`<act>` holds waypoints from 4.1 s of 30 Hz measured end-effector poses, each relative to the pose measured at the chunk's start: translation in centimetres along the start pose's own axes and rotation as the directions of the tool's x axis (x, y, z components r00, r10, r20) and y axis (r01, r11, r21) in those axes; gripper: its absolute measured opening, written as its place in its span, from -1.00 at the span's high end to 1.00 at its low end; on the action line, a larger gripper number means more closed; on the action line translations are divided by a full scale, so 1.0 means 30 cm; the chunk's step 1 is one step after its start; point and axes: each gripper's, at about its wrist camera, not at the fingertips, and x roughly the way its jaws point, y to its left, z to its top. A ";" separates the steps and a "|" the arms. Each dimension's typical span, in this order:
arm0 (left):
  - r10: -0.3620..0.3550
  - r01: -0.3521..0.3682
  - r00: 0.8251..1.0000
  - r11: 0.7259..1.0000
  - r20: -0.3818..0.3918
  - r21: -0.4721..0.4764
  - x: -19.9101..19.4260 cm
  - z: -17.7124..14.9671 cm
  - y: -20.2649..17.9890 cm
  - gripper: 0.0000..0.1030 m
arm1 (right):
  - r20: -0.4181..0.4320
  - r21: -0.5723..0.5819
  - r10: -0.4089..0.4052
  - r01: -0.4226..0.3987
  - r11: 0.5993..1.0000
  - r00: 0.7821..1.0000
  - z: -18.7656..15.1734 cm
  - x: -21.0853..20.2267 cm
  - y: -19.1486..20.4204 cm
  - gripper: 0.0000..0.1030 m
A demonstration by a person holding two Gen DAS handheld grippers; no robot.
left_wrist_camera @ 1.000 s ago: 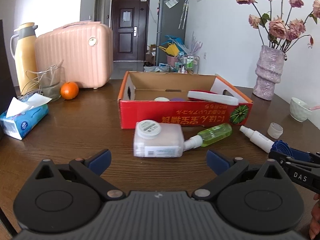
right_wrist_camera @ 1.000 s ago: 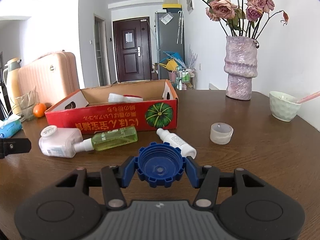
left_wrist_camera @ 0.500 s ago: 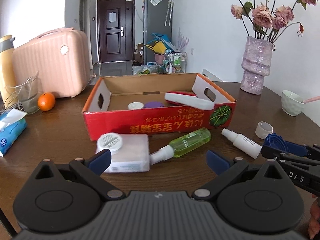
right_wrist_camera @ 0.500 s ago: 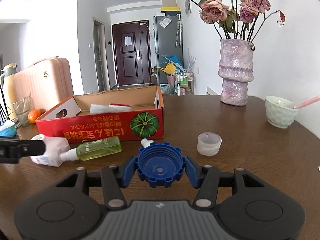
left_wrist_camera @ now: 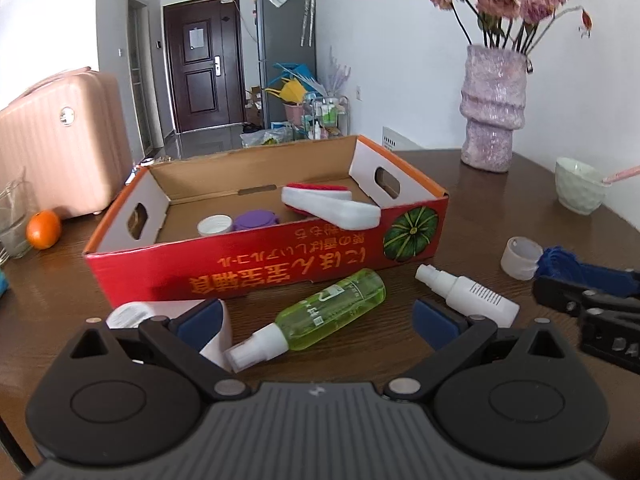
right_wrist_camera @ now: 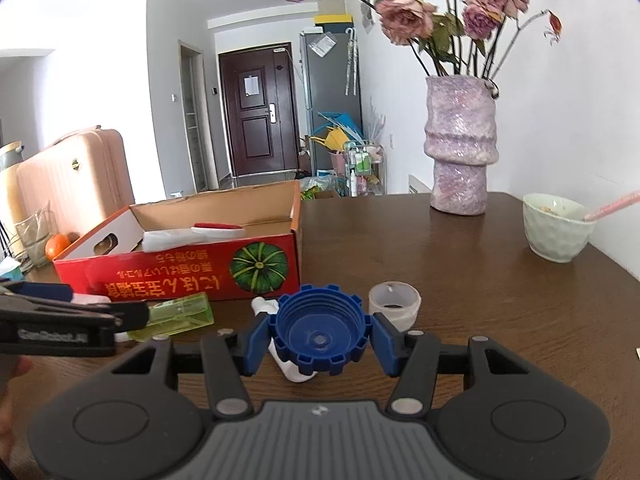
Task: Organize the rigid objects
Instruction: 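Grasp the green spray bottle with the left tool while the right tool holds the blue cap, then lift the green bottle with the left tool while the right tool holds the blue cap, then carry the green bottle and blue cap over the box with both tools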
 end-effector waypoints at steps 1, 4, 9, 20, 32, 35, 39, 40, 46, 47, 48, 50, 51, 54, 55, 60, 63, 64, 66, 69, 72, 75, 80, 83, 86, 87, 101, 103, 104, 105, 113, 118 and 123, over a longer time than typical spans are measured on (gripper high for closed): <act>-0.005 0.005 1.000 1.000 -0.007 0.005 0.018 0.000 -0.004 -1.00 | 0.003 0.004 -0.003 0.003 1.000 1.000 0.000 -0.002 -0.002 -0.04; -0.013 0.013 1.000 1.000 -0.022 0.016 0.061 0.005 -0.010 -0.99 | 0.010 0.010 -0.006 0.006 1.000 1.000 -0.003 -0.011 -0.004 -0.04; -0.022 0.023 0.999 0.999 -0.029 0.034 0.111 0.015 -0.002 -0.96 | 0.000 0.009 -0.012 0.012 1.000 1.000 -0.011 -0.005 -0.001 -0.04; -0.047 0.051 0.998 0.995 -0.044 0.090 0.192 0.044 -0.009 -0.92 | -0.022 -0.005 -0.034 0.034 0.999 0.999 -0.027 0.014 0.007 -0.04; -0.115 0.131 0.981 0.987 -0.154 0.096 0.251 0.011 -0.010 -0.31 | -0.015 -0.004 -0.034 0.034 0.999 0.999 -0.028 0.006 0.008 -0.04; -0.153 0.167 0.976 0.982 -0.157 0.086 0.241 0.007 -0.013 -0.03 | -0.002 -0.003 -0.030 0.030 1.000 1.000 -0.028 -0.007 0.009 -0.04; -0.165 0.181 0.975 0.979 -0.149 0.098 0.217 -0.008 -0.033 0.18 | 0.006 -0.001 -0.025 0.025 1.000 1.000 -0.025 -0.015 0.007 -0.04; -0.169 0.185 0.974 0.978 -0.149 0.099 0.211 -0.011 -0.036 0.23 | 0.007 -0.002 -0.024 0.024 1.000 1.000 -0.025 -0.016 0.008 -0.04; -0.161 0.177 0.978 0.978 -0.136 0.114 0.161 -0.041 -0.072 0.39 | 0.014 -0.004 -0.023 0.023 1.000 1.000 -0.026 -0.023 0.009 -0.04; -0.160 0.176 0.978 0.978 -0.133 0.116 0.154 -0.045 -0.076 0.39 | 0.015 -0.004 -0.022 0.022 1.000 1.000 -0.026 -0.024 0.010 -0.04; -0.163 0.178 0.978 0.977 -0.133 0.114 0.147 -0.048 -0.079 0.39 | 0.017 -0.005 -0.022 0.022 1.000 1.000 -0.026 -0.025 0.010 -0.04; -0.165 0.180 0.977 0.978 -0.134 0.107 0.137 -0.054 -0.080 0.39 | 0.019 -0.007 -0.022 0.022 1.000 1.000 -0.026 -0.026 0.010 -0.04; -0.162 0.177 0.978 0.979 -0.131 0.107 0.130 -0.057 -0.082 0.39 | 0.020 -0.007 -0.022 0.022 1.000 1.000 -0.025 -0.027 0.010 -0.04; -0.133 0.146 0.985 0.982 -0.108 0.122 0.107 -0.065 -0.092 0.39 | 0.019 -0.008 -0.024 0.024 1.000 1.000 -0.027 -0.027 0.011 -0.04; -0.125 0.137 0.987 0.983 -0.099 0.124 0.098 -0.067 -0.093 0.39 | 0.018 -0.010 -0.026 0.026 1.000 1.000 -0.028 -0.027 0.012 -0.04; -0.115 0.123 0.991 0.986 -0.067 0.117 0.052 -0.072 -0.087 0.39 | 0.024 -0.014 -0.028 0.028 1.000 0.999 -0.029 -0.030 0.012 -0.04; -0.111 0.116 0.993 0.987 -0.051 0.111 0.024 -0.077 -0.086 0.39 | 0.024 -0.013 -0.031 0.031 0.999 0.999 -0.030 -0.030 0.011 -0.04; -0.114 0.119 0.992 0.987 -0.052 0.109 0.019 -0.078 -0.085 0.39 | 0.024 -0.013 -0.031 0.032 0.999 0.999 -0.030 -0.030 0.011 -0.04; -0.117 0.122 0.991 0.987 -0.061 0.101 0.008 -0.084 -0.083 0.39 | 0.027 -0.012 -0.035 0.035 0.999 0.999 -0.030 -0.032 0.010 -0.04; -0.127 0.135 0.987 0.987 -0.094 0.089 -0.004 -0.099 -0.080 0.38 | 0.033 -0.009 -0.036 0.037 0.999 0.999 -0.030 -0.040 0.009 -0.04; -0.130 0.143 0.980 0.987 -0.150 0.077 0.006 -0.122 -0.078 0.38 | 0.037 -0.009 -0.035 0.035 0.999 0.999 -0.029 -0.045 0.008 -0.04; -0.127 0.139 0.981 0.987 -0.145 0.075 0.003 -0.127 -0.078 0.27 | 0.036 -0.014 -0.032 0.033 0.999 0.999 -0.030 -0.046 0.011 -0.04; -0.111 0.118 0.982 0.992 -0.153 0.036 0.037 -0.109 -0.079 0.23 | 0.026 -0.026 -0.038 0.038 0.999 0.999 -0.034 -0.037 0.018 -0.04; -0.107 0.114 0.983 0.993 -0.149 0.040 0.049 -0.105 -0.089 0.39 | 0.024 -0.035 -0.045 0.046 0.998 0.999 -0.036 -0.033 0.024 -0.04; -0.107 0.113 0.983 0.993 -0.146 0.033 0.038 -0.107 -0.085 0.39 | 0.032 -0.040 -0.053 0.054 0.998 0.998 -0.039 -0.035 0.029 -0.04; -0.106 0.112 0.985 0.993 -0.139 0.032 0.031 -0.105 -0.084 0.39 | 0.035 -0.040 -0.055 0.057 0.998 0.998 -0.040 -0.037 0.031 -0.04; -0.106 0.106 0.994 0.994 -0.012 -0.027 -0.143 -0.051 -0.004 0.39 | 0.065 -0.009 -0.038 0.038 0.999 0.997 -0.041 -0.070 0.073 -0.04; -0.107 0.108 0.994 0.993 0.021 -0.046 -0.181 -0.042 0.021 0.39 | 0.077 -0.006 -0.022 0.023 1.000 0.997 -0.037 -0.083 0.089 -0.04; -0.105 0.107 0.994 0.993 0.036 -0.051 -0.199 -0.037 0.030 0.39 | 0.082 -0.005 -0.012 0.012 1.000 0.997 -0.034 -0.089 0.098 -0.04; -0.100 0.103 0.994 0.993 0.051 -0.056 -0.214 -0.031 0.038 0.39 | 0.086 -0.005 -0.004 0.005 1.000 0.996 -0.031 -0.096 0.108 -0.04; -0.074 0.087 0.990 0.991 0.124 -0.101 -0.287 0.007 0.105 0.39 | 0.115 -0.032 0.039 -0.036 0.999 0.993 0.009 -0.126 0.193 -0.04; -0.063 0.081 0.987 0.989 0.146 -0.121 -0.298 0.027 0.144 0.39 | 0.133 -0.051 0.057 -0.050 0.997 0.989 0.038 -0.131 0.234 -0.04; -0.045 0.071 0.983 0.988 0.180 -0.140 -0.312 0.054 0.186 0.39 | 0.145 -0.070 0.062 -0.053 0.996 0.987 0.069 -0.127 0.275 -0.04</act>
